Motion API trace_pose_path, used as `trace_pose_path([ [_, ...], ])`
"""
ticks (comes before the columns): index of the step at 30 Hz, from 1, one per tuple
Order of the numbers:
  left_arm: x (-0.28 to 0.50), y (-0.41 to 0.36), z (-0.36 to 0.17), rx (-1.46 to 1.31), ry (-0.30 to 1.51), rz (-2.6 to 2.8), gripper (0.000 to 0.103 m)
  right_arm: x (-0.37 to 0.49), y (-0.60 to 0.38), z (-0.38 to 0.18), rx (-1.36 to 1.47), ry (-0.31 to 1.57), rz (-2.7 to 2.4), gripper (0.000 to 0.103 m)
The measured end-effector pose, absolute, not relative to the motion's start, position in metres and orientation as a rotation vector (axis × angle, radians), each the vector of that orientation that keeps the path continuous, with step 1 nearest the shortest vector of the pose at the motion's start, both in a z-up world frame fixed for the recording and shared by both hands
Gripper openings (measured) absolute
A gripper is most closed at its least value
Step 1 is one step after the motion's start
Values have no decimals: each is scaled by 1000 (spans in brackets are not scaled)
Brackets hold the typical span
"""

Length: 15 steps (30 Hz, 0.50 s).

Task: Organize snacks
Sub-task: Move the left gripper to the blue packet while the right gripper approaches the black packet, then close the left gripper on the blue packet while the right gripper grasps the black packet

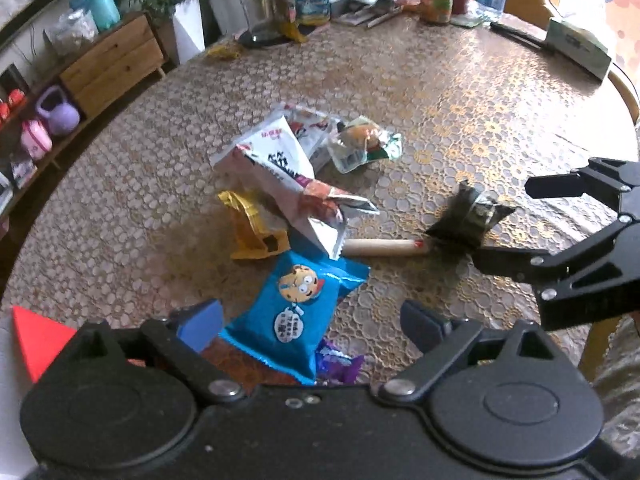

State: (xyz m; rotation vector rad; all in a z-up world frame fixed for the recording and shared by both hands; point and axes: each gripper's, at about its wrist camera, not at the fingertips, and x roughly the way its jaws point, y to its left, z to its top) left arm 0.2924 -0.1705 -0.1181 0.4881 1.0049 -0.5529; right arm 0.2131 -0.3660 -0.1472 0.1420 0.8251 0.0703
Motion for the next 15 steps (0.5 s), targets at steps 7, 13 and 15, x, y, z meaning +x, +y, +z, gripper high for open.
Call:
trace_pose_path([
  [7,303,-178,-137,526,1040,-554,80,225,-365,-158,147,845,77,93],
  [13,309,-179,-148,530,1058,-533,72,230,-364,-161,144,849,78,79],
  [15,310,-178,-149,527,1062,-521,59,230,-364,-163,145,854,75,72],
])
